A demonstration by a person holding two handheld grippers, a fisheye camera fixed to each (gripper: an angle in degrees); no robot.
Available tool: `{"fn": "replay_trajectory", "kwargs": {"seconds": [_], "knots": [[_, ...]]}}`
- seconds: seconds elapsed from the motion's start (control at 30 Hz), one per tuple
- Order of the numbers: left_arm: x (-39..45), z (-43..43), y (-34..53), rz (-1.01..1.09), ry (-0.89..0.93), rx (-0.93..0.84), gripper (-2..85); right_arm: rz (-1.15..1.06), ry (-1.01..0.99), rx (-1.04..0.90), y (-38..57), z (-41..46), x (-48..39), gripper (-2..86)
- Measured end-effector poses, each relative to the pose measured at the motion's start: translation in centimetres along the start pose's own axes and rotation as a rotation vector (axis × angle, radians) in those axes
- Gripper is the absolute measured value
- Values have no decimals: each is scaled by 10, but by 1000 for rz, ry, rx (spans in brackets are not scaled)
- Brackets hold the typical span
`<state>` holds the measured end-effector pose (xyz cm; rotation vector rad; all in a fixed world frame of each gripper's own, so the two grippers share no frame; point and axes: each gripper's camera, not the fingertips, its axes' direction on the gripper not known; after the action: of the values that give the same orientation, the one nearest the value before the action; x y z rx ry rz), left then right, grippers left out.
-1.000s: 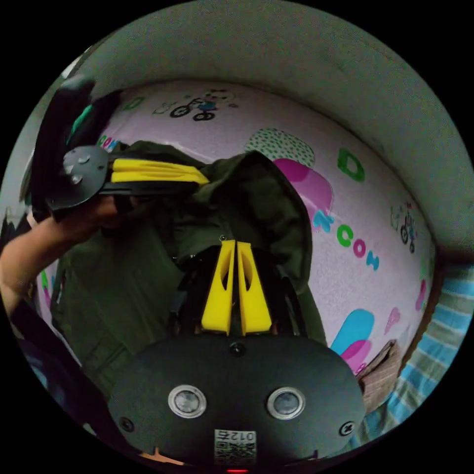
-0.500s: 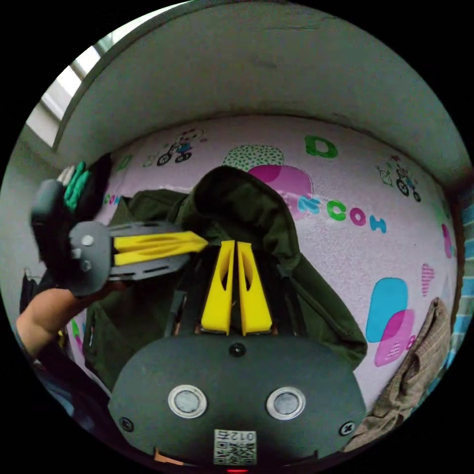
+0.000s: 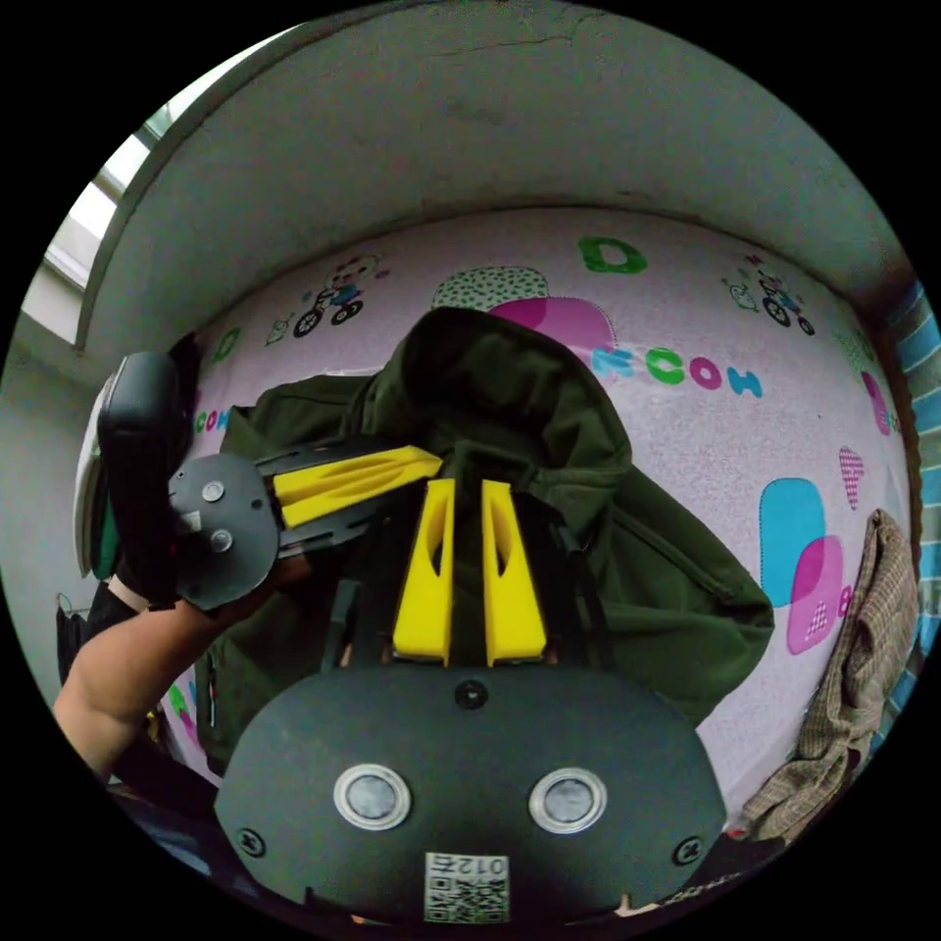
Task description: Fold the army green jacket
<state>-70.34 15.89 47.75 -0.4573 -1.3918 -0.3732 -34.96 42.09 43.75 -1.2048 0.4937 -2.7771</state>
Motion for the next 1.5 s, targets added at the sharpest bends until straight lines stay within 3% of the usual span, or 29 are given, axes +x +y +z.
{"fn": "replay_trajectory", "kwargs": {"seconds": [0.23, 0.5, 0.63, 0.8, 0.97, 1.23, 1.37, 1.5], "knots": [[2, -4, 10, -3, -18, 6, 5, -68, -84, 160, 26, -19, -3, -8], [-28, -28, 36, -173, 64, 73, 6, 90, -237, 76, 5, 44, 34, 0], [-30, -56, 61, -182, 82, 159, 6, 42, -181, 15, -10, 73, 25, -4], [-11, -61, 75, -126, 96, 141, 5, -25, -135, -79, -29, 87, 14, 4], [-5, -70, 74, -93, 93, 167, 4, -80, -34, 135, -7, 31, 27, 12], [9, -16, 49, -3, 40, -23, 4, -5, 67, 65, -15, 83, 66, -9], [10, -16, 58, -12, 44, 7, 4, 5, -12, 31, -28, 104, 78, -10], [15, -17, 61, -16, 11, -6, 5, -22, 56, 26, -33, 103, 68, -10]]}}
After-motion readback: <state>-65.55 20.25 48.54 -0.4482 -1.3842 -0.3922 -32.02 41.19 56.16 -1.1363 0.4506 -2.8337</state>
